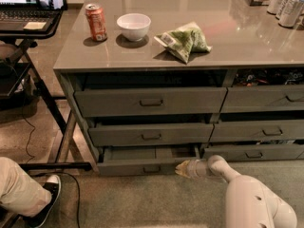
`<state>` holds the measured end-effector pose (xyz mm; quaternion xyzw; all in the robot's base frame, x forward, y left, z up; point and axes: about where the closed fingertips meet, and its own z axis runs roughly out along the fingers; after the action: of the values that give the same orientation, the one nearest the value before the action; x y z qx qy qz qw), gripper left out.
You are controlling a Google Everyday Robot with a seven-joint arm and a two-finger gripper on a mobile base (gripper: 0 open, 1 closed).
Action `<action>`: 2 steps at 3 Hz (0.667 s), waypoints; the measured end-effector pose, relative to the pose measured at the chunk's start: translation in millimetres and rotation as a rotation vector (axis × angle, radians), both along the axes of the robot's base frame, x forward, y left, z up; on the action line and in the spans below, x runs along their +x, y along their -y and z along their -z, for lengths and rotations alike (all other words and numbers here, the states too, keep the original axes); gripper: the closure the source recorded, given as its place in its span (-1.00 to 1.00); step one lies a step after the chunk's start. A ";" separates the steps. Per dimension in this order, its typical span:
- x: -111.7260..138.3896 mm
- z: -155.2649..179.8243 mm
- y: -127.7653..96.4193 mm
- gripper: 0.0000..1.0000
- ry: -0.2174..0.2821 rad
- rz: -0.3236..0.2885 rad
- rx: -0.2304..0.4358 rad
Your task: Close bottom drawer
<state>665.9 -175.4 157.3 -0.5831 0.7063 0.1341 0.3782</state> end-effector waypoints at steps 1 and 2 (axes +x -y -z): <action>0.5 -1.3 -0.4 -0.26 0.006 0.003 -0.003; -2.5 -1.2 -0.4 -0.73 0.006 0.003 -0.003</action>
Offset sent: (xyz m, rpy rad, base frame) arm 0.0387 0.0022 0.0124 -0.0219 -0.0452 -0.0159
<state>663.3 -175.0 158.5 -0.5829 0.7064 0.1309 0.3797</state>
